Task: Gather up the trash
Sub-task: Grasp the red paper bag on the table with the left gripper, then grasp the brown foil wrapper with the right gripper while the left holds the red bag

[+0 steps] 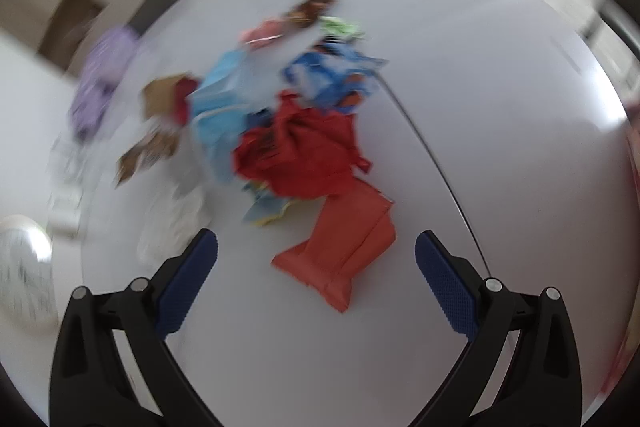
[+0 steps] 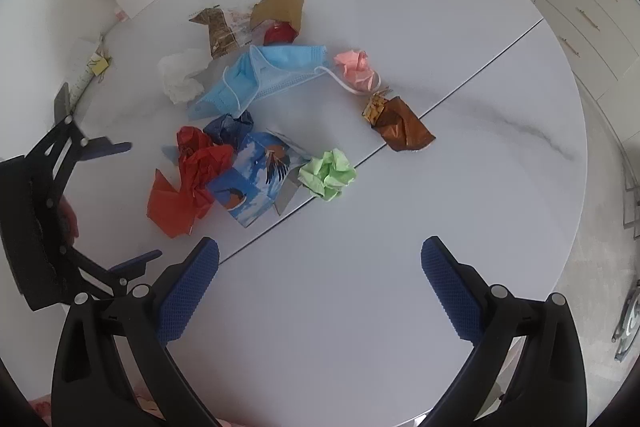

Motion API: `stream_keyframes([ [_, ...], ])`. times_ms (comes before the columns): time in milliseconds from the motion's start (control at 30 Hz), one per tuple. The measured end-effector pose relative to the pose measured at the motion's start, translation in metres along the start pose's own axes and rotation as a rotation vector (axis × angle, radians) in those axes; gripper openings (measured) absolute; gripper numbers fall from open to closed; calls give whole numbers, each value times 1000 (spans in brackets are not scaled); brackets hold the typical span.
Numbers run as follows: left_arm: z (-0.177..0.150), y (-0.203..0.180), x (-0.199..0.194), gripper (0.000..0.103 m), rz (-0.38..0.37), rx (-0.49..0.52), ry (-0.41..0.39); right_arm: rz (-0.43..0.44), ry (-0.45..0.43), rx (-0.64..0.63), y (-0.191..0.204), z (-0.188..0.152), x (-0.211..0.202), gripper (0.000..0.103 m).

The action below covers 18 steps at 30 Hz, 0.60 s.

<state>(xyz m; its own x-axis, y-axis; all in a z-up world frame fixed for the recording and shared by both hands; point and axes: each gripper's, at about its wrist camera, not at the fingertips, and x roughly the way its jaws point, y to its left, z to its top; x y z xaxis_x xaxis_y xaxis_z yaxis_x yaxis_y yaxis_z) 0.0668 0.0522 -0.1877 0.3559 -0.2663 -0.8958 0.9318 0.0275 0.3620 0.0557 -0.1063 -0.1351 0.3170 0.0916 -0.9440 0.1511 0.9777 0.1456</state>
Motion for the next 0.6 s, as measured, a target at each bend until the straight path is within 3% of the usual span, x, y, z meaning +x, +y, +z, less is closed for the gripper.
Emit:
stream_keyframes([
  [133,-1,-3,14,82,-123,127,23,-15,14,17,0,-1,1,100],
  [233,-4,-4,25,81,-151,197,34,-18,17,44,-5,0,1,100],
  [333,-3,6,29,71,-231,172,39,0,20,62,-8,1,2,100],
  [500,-7,14,26,41,-380,102,54,31,36,44,-5,5,8,100],
  [600,-12,21,26,39,-419,29,41,70,53,56,-2,7,13,100],
])
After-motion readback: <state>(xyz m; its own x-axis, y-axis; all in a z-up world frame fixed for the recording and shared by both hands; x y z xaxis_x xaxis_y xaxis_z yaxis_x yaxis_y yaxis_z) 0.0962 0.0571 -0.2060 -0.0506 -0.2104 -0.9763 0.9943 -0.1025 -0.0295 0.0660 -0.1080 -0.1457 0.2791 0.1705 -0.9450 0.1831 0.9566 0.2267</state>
